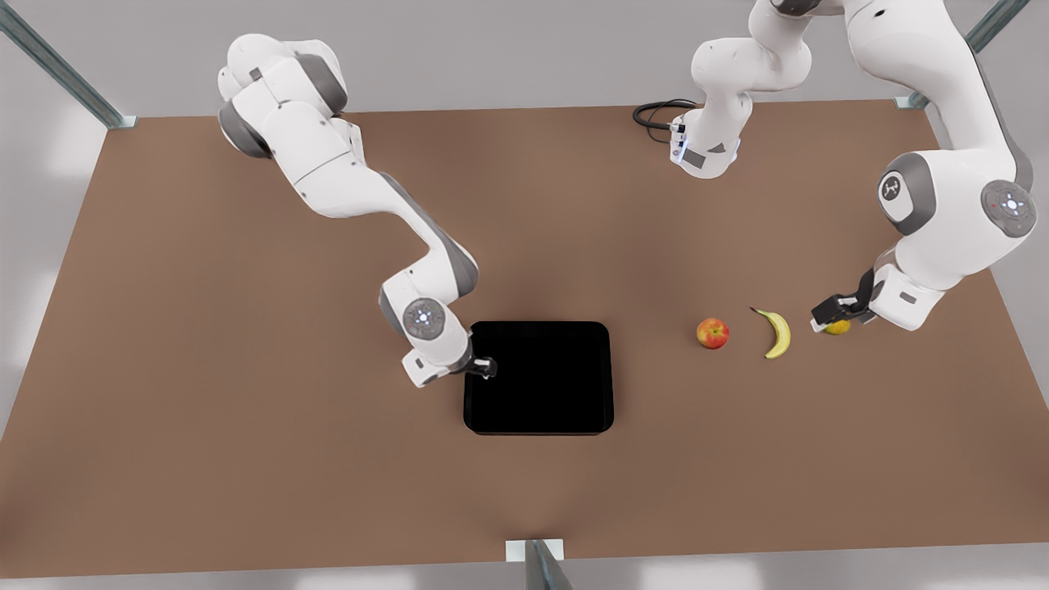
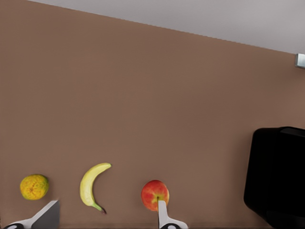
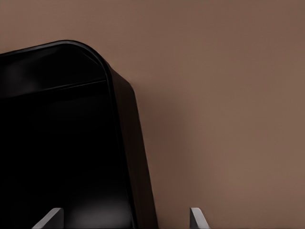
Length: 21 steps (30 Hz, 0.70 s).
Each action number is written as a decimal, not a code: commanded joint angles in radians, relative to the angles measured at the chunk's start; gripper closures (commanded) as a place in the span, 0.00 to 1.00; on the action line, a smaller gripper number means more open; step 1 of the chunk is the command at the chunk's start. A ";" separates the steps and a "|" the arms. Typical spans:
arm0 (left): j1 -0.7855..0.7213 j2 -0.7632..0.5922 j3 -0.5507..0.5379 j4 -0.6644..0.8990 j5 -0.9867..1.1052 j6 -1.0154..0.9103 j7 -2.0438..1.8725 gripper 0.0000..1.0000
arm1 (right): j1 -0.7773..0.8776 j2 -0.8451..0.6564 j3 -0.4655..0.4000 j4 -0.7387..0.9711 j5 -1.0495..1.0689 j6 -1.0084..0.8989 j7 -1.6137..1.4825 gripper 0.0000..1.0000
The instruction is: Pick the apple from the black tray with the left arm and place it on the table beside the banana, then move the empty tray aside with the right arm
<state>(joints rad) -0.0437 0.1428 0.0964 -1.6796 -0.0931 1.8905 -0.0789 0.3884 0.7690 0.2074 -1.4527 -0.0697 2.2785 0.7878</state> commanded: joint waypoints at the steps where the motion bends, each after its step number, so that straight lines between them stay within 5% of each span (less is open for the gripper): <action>1: 0.001 -0.002 0.000 0.000 0.013 -0.031 0.073 0.00 | 0.001 0.018 0.003 -0.012 0.001 0.067 0.025 0.01; 9: 0.001 -0.003 0.000 0.000 0.016 -0.064 0.070 0.00 | 0.007 -0.004 0.004 -0.098 -0.030 0.200 0.027 0.02; 11: 0.001 -0.003 0.000 0.000 0.015 -0.064 0.070 0.00 | 0.007 0.000 0.004 -0.098 -0.030 0.200 0.027 0.10; 18: -0.001 -0.002 0.000 0.000 0.030 -0.064 0.053 0.00 | 0.004 0.001 0.004 -0.098 -0.030 0.197 0.004 0.65; 21: -0.001 -0.002 0.000 0.000 0.030 -0.064 0.053 0.00 | 0.004 0.001 0.004 -0.098 -0.030 0.194 0.001 0.75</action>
<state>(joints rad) -0.0447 0.1420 0.0965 -1.6797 -0.0669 1.8301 -0.0339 0.3927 0.7713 0.2116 -1.5514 -0.0982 2.4675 0.7972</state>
